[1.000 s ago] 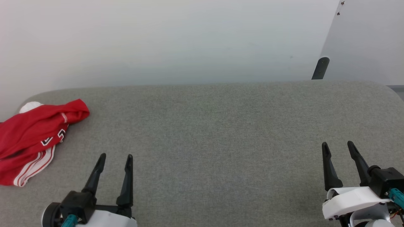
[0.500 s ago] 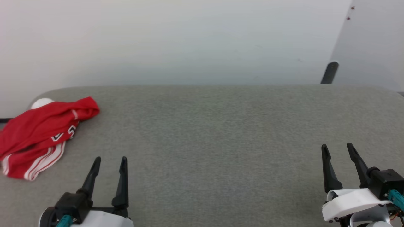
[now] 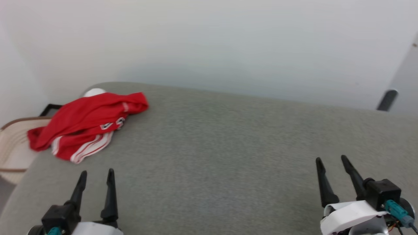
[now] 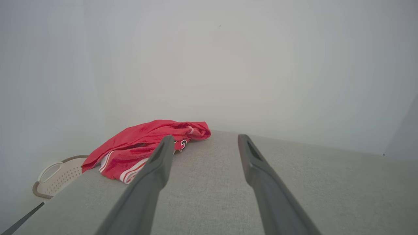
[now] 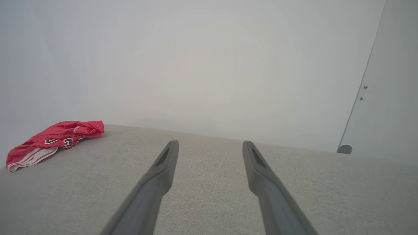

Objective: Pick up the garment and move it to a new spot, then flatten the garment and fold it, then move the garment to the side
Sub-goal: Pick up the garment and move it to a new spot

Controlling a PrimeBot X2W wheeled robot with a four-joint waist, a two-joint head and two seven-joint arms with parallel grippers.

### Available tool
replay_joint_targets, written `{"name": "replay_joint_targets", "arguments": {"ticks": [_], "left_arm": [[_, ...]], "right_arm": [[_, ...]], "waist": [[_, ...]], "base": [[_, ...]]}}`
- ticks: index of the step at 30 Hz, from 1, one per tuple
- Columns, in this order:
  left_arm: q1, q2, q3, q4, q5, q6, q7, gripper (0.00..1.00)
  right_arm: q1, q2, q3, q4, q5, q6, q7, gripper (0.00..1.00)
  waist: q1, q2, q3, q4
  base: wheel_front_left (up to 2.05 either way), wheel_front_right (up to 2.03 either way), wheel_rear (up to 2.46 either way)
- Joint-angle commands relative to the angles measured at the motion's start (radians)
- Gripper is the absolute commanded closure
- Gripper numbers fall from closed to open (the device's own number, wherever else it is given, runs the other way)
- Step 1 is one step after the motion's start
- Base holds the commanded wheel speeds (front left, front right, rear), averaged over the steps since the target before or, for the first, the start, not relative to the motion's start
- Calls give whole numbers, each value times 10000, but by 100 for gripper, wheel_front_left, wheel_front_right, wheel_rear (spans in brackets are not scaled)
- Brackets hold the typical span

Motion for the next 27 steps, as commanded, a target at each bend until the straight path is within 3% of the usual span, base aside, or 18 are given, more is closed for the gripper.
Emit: {"name": "replay_joint_targets", "arguments": {"ticks": [1, 12, 27], "left_arm": [[140, 107, 40, 26, -78, 23, -29, 0], [290, 242, 127, -76, -285, 111, 201, 0], [-1193, 525, 304, -493, -1106, 113, 1450, 0]], "right_arm": [[50, 11, 99, 44, 65, 8, -38, 0], [82, 7, 463, 365, 319, 8, -211, 0], [-172, 5, 358, 3, -80, 8, -1, 0]], "waist": [[0, -1, -273, 687], [0, -1, -460, 1766], [0, -1, 485, 1718]], "base": [[0, 0, 0], [0, 0, 0], [0, 0, 0]]}}
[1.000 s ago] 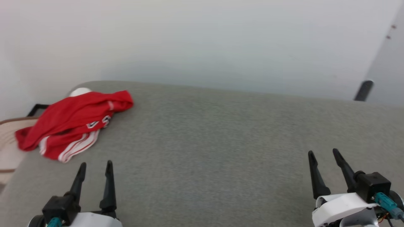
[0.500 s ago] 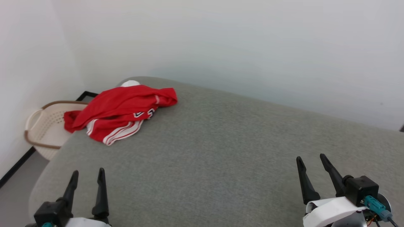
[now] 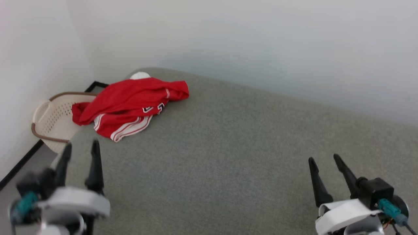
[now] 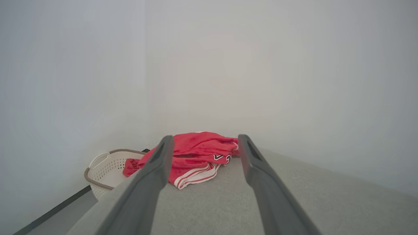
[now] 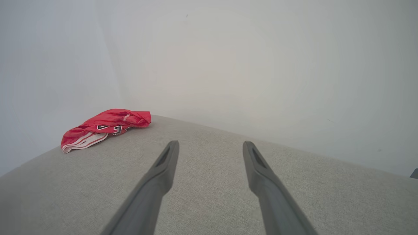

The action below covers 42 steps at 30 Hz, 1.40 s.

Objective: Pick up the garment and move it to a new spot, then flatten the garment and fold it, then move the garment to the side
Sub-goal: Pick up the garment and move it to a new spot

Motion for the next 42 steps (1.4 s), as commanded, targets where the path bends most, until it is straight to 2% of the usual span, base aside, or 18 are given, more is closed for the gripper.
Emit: {"name": "replay_joint_targets", "arguments": {"ticks": [1, 9, 16, 29, 35, 37, 42], "left_arm": [[-419, 134, -24, -6, -95, -69, 167, 0], [-2878, 810, -109, 606, -729, -274, 1477, 0], [-5287, 1493, -28, 2233, -1346, -371, 2656, 0], [-8632, 2140, -91, 6661, -1851, 81, 4934, 0], [-9696, 2399, -251, 8067, -1727, 282, 5330, 0], [-9979, 2422, -317, 8551, -1683, 469, 5491, 0], [-10530, 2440, -514, 9584, -1618, 352, 5553, 0]], "right_arm": [[-189, 1, -64, -141, -146, 8, 63, 0], [-505, -216, -149, -965, -500, 8, 528, 0], [-668, -571, -176, -1724, -561, 6, 924, 0], [-908, -1137, -349, -3439, -529, 6, 1918, 0], [-1065, -1388, -421, -4217, -484, 6, 2439, 0], [-1098, -1464, -466, -4447, -478, 6, 2599, 0], [-1133, -1587, -554, -4902, -472, 6, 2902, 0]], "waist": [[0, 0, 444, -96], [0, 0, 1723, -209], [0, 0, 2721, -330], [0, 0, 4356, -775], [0, 0, 5110, -1017], [0, 0, 5326, -1077], [0, 0, 5764, -1159]], "base": [[0, 0, 0], [0, 0, 0], [0, 0, 0], [0, 0, 0], [0, 0, 0], [0, 0, 0], [0, 0, 0]]}}
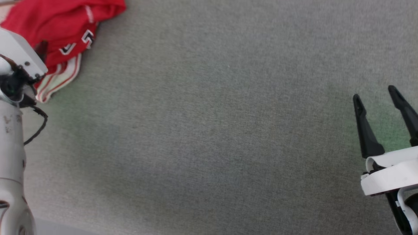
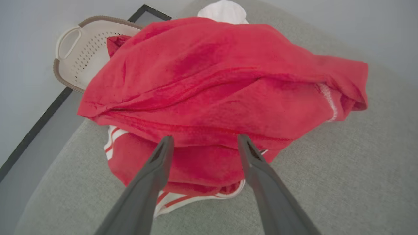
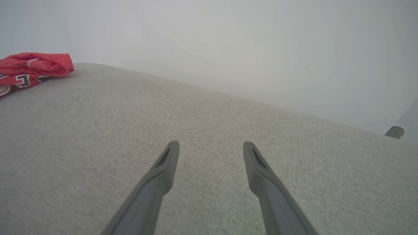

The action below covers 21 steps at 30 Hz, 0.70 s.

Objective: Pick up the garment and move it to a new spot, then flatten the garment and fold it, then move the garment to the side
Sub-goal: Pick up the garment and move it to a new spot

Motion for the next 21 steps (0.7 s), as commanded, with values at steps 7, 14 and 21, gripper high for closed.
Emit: {"name": "replay_joint_targets", "arguments": {"ticks": [7, 14, 21], "left_arm": [[-577, -35, -214, 1188, 14, -224, 77, 0], [-843, -88, -181, 1969, -123, -94, -175, 19], [-1089, 37, -160, 2109, -175, -192, -1047, 100]], "right_arm": [[-190, -112, -49, -442, 67, 4, 351, 0], [-231, -162, -29, -685, 145, 4, 638, 0], [-261, -79, -67, -688, 170, 4, 688, 0]], "waist": [[1, -1, 673, -215], [1, -1, 845, -282], [1, -1, 672, -222]], "base": [[0, 0, 0], [0, 0, 0], [0, 0, 0]]}}
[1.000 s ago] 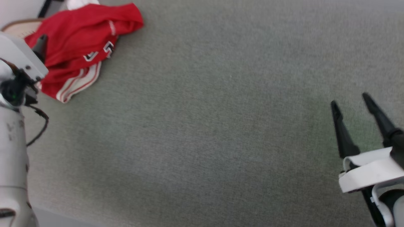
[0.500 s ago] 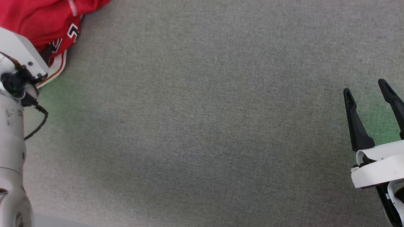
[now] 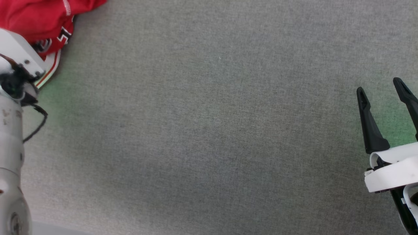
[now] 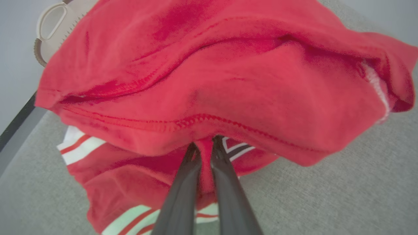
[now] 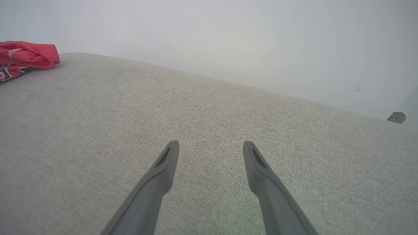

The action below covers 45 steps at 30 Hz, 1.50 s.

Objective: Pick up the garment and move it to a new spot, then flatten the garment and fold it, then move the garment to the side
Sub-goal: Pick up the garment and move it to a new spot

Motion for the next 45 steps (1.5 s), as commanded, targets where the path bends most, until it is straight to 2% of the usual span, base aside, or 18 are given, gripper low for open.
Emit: {"name": "replay_joint_targets", "arguments": {"ticks": [1, 13, 22, 25, 27, 33, 37, 40, 45], "left_arm": [[-147, 98, -46, -6, 57, -47, -158, 100], [-1108, 549, -934, -748, 741, -574, -1548, 100], [-1616, 453, -1799, -1692, 855, -806, -1741, 100], [-1549, 250, -2150, -2245, 632, -806, -1580, 100], [-1380, 40, -2341, -2757, 119, -810, -1281, 100], [-690, 374, -3103, -4732, -777, -793, -424, 100], [-37, 574, -3164, -6158, -1295, -794, 213, 100], [509, 732, -3090, -7268, -1534, -628, 737, 100], [1656, 775, -3101, -9379, -1853, -43, 1678, 100]], "right_arm": [[-69, 40, -22, 40, 36, 4, -52, 0], [191, 571, 183, 943, 214, 4, -707, 0], [345, 984, 252, 1665, 350, 4, -1258, 0], [406, 1107, 267, 1883, 358, 4, -1411, 0], [455, 1188, 272, 2014, 383, 4, -1503, 0], [559, 1366, 135, 2261, 406, 4, -1751, 0], [603, 1442, -150, 2379, 364, 4, -1917, 0], [620, 1490, -430, 2463, 337, 4, -2036, 0], [680, 1545, -912, 2615, 270, 4, -2226, 0]], "waist": [[0, 0, -170, 40], [0, 0, -1646, 237], [0, 0, -2897, 398], [0, 0, -3310, 433], [0, 0, -3558, 425], [0, 0, -3992, 160], [0, 0, -4135, -220], [0, 0, -4194, -584], [0, 0, -4233, -1362]], "base": [[0, 0, 0], [0, 0, 0], [0, 0, 0], [0, 0, 0], [0, 0, 0], [0, 0, 0], [0, 0, 0], [0, 0, 0], [0, 0, 0]]}}
